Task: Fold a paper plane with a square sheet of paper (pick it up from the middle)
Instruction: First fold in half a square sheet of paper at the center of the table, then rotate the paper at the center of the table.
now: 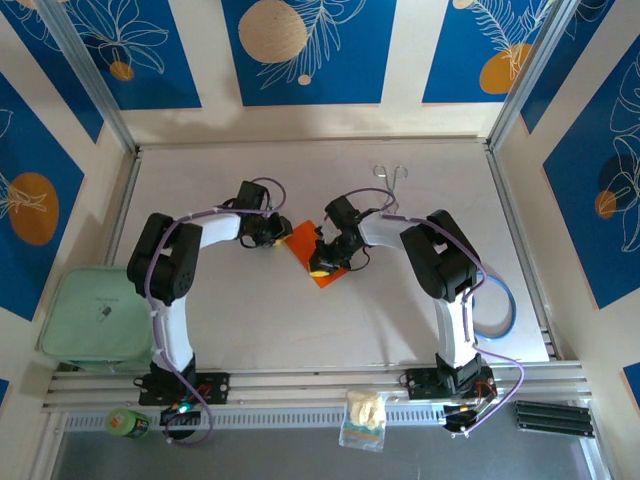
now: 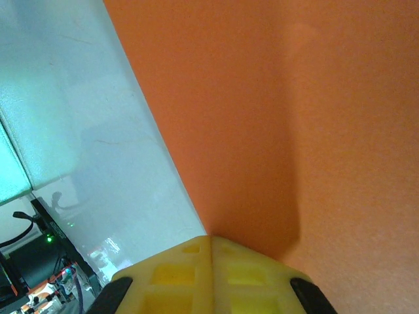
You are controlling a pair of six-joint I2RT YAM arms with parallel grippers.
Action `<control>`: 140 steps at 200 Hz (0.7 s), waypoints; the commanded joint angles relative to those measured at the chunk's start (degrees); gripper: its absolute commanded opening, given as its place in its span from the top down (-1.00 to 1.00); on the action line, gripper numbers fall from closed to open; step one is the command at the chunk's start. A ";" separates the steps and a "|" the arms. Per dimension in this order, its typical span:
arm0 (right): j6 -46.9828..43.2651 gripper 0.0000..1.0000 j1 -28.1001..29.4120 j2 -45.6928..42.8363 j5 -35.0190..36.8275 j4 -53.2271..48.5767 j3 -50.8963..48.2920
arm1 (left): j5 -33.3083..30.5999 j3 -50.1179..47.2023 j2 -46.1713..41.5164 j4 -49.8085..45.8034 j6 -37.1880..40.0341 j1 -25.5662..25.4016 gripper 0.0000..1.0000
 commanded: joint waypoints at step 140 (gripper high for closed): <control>-2.65 0.23 0.25 11.73 13.47 -11.47 24.75 | -10.83 -13.03 -19.54 -0.05 -10.00 2.68 -0.28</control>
